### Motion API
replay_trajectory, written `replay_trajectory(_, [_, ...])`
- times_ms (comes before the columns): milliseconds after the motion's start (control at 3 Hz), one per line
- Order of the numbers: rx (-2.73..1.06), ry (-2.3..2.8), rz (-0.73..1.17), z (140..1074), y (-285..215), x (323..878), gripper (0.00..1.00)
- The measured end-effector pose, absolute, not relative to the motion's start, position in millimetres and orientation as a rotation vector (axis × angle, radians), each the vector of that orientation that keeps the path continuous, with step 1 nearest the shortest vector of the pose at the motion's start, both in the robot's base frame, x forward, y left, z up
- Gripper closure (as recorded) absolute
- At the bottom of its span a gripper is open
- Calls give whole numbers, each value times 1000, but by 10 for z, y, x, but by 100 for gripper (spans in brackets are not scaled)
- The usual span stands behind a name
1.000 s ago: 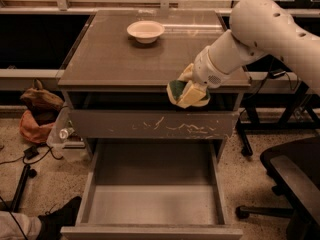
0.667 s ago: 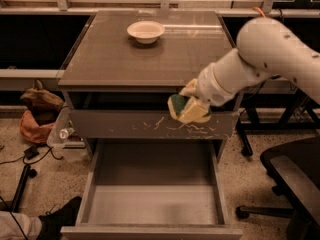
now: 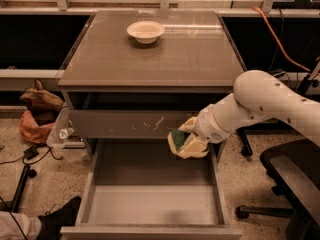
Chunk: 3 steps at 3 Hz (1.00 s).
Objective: Place sponge into middle drawer
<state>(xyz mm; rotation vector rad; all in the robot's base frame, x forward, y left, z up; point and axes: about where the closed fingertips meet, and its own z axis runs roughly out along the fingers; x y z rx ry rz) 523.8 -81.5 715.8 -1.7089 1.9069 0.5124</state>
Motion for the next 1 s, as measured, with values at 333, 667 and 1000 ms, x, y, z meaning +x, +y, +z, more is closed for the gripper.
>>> replay_trajectory(333, [-1709,1907,512,7158,-815,5238,100])
replay_trajectory(667, [-1707,1904,512,7141,-808,5244,100])
replay_trajectory(1000, [-1754,1787,540,6544,-416,5384,100])
